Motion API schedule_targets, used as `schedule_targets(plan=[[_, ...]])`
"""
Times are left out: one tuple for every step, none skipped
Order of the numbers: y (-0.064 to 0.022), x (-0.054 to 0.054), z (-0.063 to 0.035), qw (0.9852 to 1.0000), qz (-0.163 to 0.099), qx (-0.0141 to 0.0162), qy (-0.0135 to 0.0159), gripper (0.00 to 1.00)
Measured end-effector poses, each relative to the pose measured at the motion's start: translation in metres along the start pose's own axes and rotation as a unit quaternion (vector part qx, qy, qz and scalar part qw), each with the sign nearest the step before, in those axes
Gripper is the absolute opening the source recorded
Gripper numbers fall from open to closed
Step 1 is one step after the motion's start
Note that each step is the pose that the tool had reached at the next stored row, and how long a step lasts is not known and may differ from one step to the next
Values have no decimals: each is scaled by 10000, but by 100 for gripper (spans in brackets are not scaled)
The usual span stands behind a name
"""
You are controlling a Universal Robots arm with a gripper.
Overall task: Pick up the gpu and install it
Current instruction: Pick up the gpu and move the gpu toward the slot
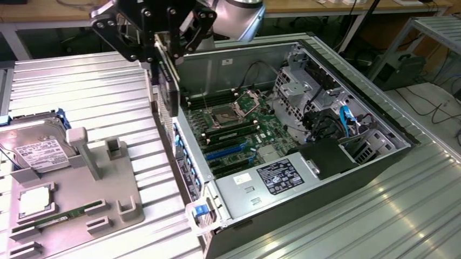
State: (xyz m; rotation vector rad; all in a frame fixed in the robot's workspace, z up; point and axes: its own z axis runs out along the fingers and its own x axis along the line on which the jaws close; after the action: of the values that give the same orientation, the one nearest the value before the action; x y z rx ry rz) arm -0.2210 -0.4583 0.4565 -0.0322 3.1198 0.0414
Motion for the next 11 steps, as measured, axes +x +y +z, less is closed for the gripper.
schedule_targets(plan=[[-2, -64, 3, 10000, -1, 1, 0, 28], [-3, -113, 5, 10000, 0, 2, 1, 28], [-4, -163, 9, 10000, 1, 2, 0, 28], [-5, -222, 12, 10000, -1, 2, 0, 28], [-6, -268, 15, 10000, 0, 2, 1, 28], [-7, -324, 18, 10000, 1, 3, 0, 28], [-9, -392, 22, 10000, 0, 3, 0, 28], [-10, -441, 26, 10000, -1, 3, 1, 28], [-11, -487, 30, 10000, 0, 2, 0, 28], [-12, -531, 33, 10000, 0, 2, 0, 28], [-13, -577, 36, 10000, 0, 2, 0, 28]])
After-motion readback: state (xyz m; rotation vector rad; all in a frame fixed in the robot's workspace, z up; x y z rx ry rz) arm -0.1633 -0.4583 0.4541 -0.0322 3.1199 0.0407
